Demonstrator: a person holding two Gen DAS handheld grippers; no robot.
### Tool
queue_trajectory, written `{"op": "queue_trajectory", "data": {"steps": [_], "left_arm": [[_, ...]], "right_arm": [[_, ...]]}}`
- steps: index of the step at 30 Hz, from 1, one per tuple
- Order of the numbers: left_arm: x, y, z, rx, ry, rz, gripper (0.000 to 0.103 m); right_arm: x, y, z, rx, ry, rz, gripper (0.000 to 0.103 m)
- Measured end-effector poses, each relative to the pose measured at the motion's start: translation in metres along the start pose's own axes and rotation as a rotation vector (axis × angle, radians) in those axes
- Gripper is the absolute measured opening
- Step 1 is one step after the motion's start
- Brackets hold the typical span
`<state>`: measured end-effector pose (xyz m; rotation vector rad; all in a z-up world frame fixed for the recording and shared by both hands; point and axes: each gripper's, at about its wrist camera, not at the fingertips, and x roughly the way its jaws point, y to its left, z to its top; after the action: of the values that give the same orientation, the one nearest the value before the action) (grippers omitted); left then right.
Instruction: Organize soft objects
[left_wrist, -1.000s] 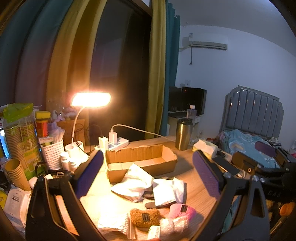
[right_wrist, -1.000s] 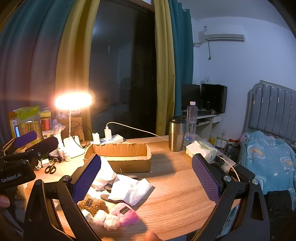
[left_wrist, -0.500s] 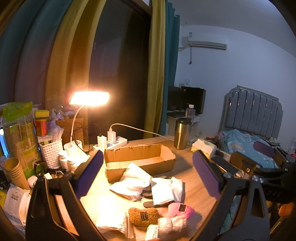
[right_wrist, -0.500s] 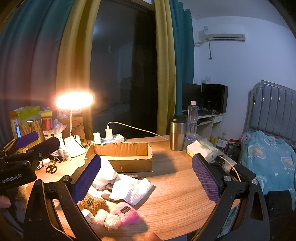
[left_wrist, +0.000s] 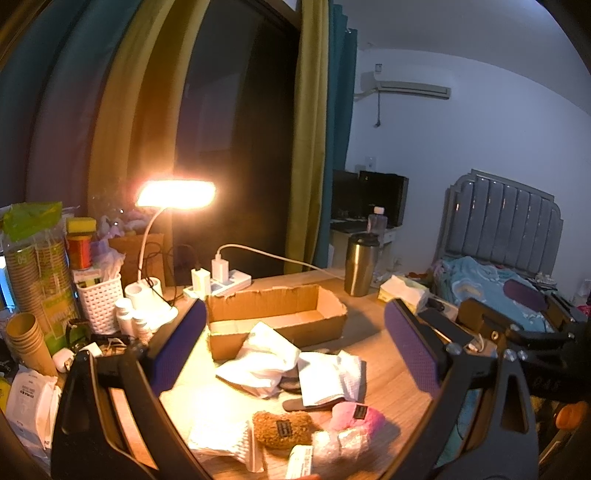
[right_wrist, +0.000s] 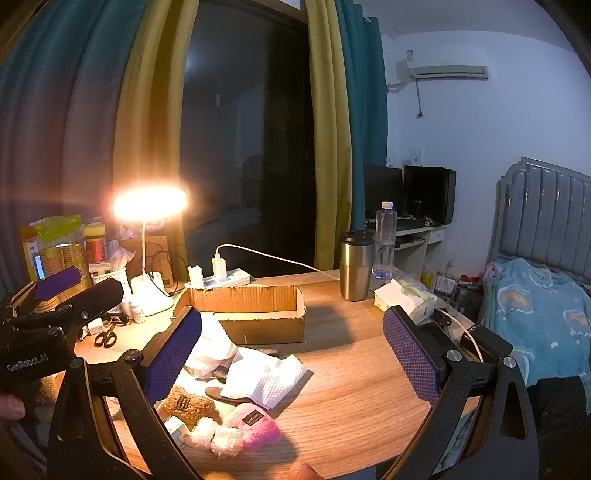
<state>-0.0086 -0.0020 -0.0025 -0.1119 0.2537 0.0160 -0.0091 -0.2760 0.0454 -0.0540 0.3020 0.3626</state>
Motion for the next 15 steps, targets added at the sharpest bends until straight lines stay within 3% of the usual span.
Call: {"op": "queue_trajectory", "data": {"steps": [15], "left_arm": [[0.0008,0.009,0.0018,-0.005,0.007,0.008,0.098]], "right_arm": [[-0.0001,-0.0025,0.003,-0.001,-0.001,-0.001,0.1]]}}
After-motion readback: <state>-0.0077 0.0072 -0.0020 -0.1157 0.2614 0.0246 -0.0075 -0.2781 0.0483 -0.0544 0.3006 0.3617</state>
